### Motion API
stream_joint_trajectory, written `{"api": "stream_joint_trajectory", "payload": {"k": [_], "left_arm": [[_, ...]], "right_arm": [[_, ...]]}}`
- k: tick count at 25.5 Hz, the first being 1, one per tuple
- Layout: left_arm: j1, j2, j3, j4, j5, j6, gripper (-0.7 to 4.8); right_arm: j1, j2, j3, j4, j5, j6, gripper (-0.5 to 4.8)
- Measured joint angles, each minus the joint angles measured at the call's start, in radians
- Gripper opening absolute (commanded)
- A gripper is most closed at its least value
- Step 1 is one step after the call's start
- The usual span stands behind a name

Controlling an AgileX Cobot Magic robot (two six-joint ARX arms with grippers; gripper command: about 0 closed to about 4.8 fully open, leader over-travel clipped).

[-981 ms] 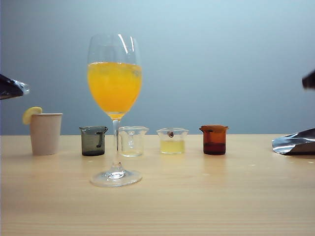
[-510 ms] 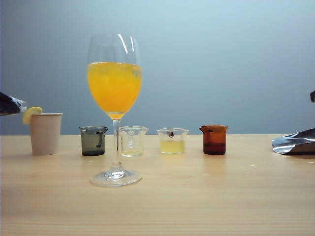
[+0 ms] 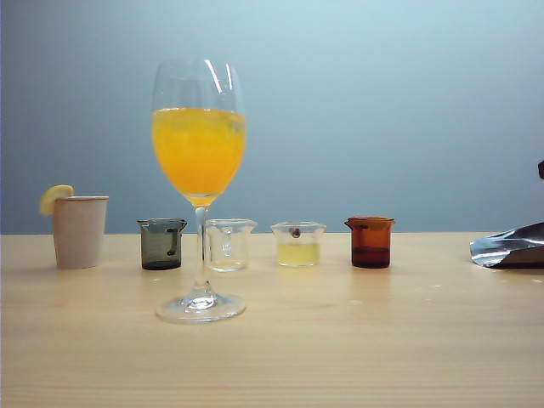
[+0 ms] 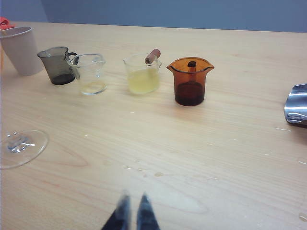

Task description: Pick up the second measuring cup from the left, pour the orange juice inside into the goblet, and finally put the measuring cup back in its original place.

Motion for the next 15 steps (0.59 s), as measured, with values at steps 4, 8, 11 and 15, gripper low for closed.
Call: {"api": "stream_joint_trajectory", "payload": {"k": [4, 8, 11, 15], "left_arm": [[0.206, 0.0, 0.0, 0.0, -0.005, 0.0, -0.05], [0.272, 0.0, 0.0, -0.001, -0.011, 0.0, -0.05], [0.283, 0.0, 0.0, -0.001, -0.01, 0.0, -0.05], [0.282, 0.0, 0.0, -0.001, -0.01, 0.0, -0.05]], "right_arm": [[-0.21, 0.0, 0.0, -0.001, -0.084, 0.0, 0.31], [-0.38, 0.0, 0.0, -0.001, -0.085, 0.0, 0.31], [-0.491, 0.0, 0.0, -0.001, -0.063, 0.0, 0.31], [-0.592, 0.0, 0.0, -0.001, -0.062, 0.0, 0.31]]}}
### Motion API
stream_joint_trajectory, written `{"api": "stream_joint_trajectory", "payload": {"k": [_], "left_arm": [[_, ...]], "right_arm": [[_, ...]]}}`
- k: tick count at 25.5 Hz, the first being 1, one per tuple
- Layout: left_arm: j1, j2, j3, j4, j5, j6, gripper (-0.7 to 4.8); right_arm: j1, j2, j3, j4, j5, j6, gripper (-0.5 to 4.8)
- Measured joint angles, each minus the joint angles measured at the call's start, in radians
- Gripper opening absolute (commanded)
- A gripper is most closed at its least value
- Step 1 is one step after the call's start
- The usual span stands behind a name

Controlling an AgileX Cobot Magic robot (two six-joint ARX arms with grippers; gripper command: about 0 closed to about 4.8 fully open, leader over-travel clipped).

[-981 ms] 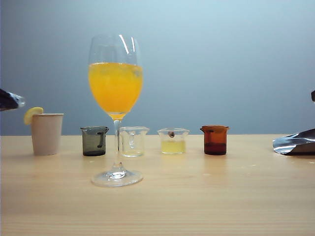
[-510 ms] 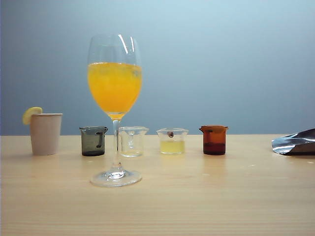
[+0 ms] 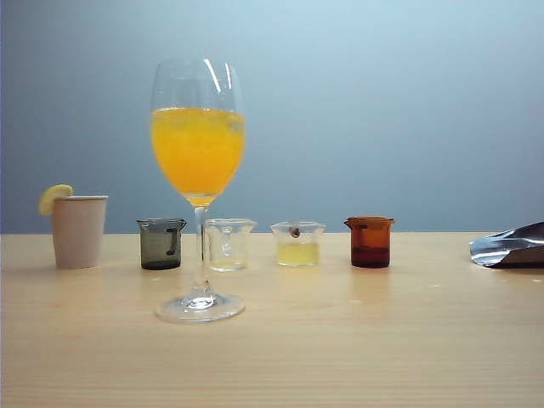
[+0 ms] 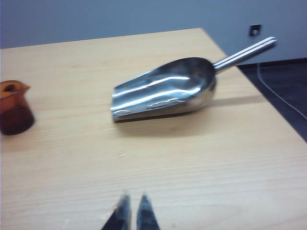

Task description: Pick up the second measuring cup from the left, pour the orange juice inside into the goblet, and finally put the measuring cup back in its original place.

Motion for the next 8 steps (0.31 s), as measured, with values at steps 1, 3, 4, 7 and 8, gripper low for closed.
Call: {"api": "stream_joint_trajectory", "payload": {"k": [1, 3, 4, 7, 8], "left_arm": [[0.0, 0.0, 0.0, 0.0, 0.0, 0.0, -0.05], [0.0, 0.0, 0.0, 0.0, 0.0, 0.0, -0.05], [0.0, 0.0, 0.0, 0.0, 0.0, 0.0, -0.05], [0.0, 0.0, 0.0, 0.0, 0.0, 0.0, -0.05], [0.0, 0.0, 0.0, 0.0, 0.0, 0.0, -0.05]], "right_arm": [[-0.011, 0.0, 0.0, 0.0, 0.0, 0.0, 0.31], [-0.024, 0.0, 0.0, 0.0, 0.0, 0.0, 0.31], [-0.027, 0.0, 0.0, 0.0, -0.002, 0.0, 0.31], [-0.026, 0.0, 0.0, 0.005, -0.033, -0.013, 0.31], [-0.026, 0.0, 0.0, 0.014, -0.041, -0.02, 0.31]]}}
